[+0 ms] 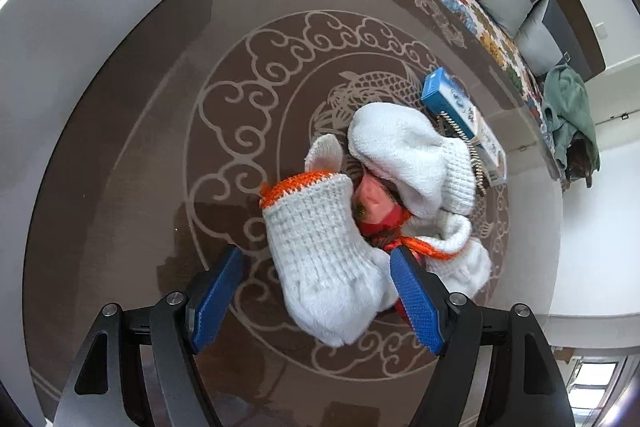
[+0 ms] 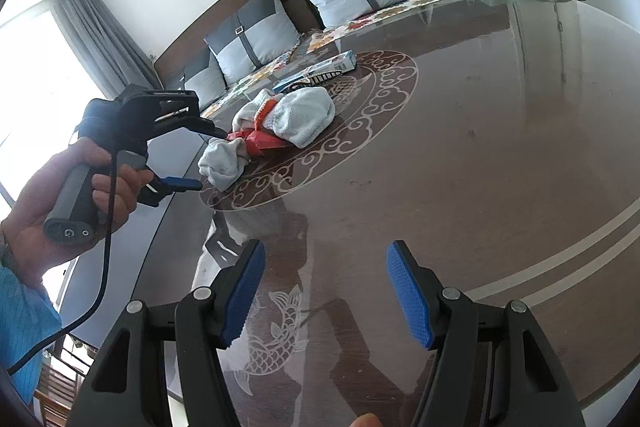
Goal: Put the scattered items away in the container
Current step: 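Close the left tool on the white knit glove and lift it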
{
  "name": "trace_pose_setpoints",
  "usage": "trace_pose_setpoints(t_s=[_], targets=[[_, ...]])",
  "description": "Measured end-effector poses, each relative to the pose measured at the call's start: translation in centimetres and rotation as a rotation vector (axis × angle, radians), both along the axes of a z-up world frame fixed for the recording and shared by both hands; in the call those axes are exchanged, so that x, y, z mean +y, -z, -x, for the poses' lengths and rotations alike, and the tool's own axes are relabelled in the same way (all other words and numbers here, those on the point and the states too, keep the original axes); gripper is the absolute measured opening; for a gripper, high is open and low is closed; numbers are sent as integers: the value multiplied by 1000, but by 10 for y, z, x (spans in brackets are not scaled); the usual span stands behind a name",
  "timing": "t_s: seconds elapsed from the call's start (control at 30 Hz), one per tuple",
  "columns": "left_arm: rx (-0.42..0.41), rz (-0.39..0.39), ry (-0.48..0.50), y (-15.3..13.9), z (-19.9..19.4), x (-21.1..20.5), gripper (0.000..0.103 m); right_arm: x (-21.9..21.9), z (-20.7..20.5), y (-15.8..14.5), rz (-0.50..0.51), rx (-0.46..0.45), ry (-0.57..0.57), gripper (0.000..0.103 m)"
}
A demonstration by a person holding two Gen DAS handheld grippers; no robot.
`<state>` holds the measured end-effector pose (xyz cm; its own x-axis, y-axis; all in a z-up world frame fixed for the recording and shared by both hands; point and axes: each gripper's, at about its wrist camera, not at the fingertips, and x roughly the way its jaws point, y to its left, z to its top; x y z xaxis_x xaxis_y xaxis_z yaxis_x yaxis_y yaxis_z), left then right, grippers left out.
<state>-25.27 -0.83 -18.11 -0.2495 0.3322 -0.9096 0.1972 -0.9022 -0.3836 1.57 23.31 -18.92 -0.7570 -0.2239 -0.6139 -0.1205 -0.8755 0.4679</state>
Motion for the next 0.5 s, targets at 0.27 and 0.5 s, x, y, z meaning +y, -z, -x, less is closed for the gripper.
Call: trace_pose_setpoints(t_s=[0.27,0.5], targets=[[1,33,28,-9,-14,-10,29,2,0,0,-8,-7,5,64],[33,95,127,-20,-61,-25,29,0,22,-20,-72,36,-106,64]])
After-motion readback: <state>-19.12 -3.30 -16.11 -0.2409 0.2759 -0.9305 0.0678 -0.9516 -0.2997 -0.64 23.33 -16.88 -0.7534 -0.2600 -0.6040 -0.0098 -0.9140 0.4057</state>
